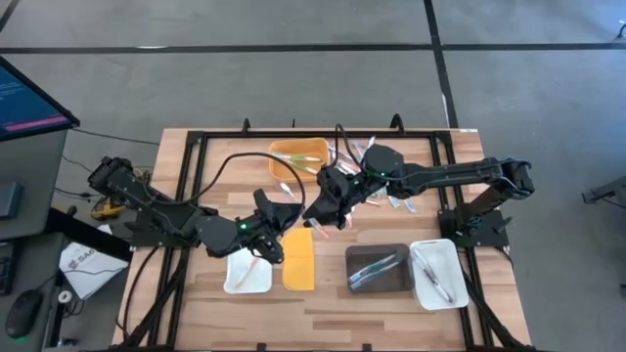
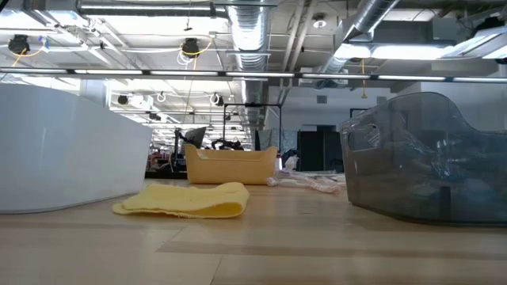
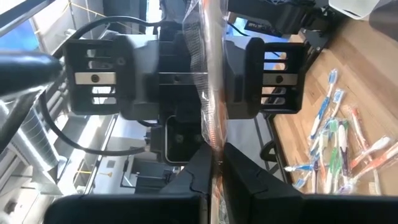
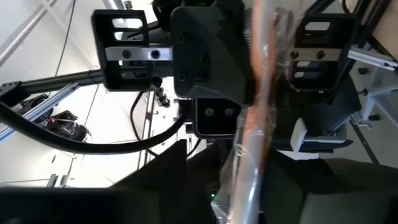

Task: Pick & Place Toothbrushes
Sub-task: Put the orange toothbrush into the left white bin

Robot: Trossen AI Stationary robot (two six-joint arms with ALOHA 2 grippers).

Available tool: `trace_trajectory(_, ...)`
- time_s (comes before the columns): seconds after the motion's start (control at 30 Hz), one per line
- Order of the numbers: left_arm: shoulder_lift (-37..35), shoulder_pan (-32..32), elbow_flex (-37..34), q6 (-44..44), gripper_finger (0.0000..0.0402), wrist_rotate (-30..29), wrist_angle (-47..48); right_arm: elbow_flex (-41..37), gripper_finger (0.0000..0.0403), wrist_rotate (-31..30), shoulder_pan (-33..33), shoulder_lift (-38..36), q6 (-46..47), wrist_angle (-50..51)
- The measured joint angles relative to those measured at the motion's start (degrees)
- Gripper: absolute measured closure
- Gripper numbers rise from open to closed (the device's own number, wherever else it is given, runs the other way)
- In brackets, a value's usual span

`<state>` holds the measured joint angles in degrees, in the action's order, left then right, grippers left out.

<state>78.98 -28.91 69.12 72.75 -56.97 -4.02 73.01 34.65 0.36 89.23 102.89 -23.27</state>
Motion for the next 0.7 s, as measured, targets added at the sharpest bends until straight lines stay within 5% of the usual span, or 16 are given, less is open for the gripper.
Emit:
trace_trajectory(0.33, 0.0, -0.2, 0.0, -1.3, 0.0382, -1.3, 0.1, -0.1, 0.0378, -0.2, 0.0, 0.1, -2.5, 3.0)
trace_trajectory(0.7, 0.0, -0.2, 0.0, -3.1, 0.0313, -3.0, 0.4, 0.0, 0.0377, -0.4, -1.0, 0.0, -3.0, 3.4)
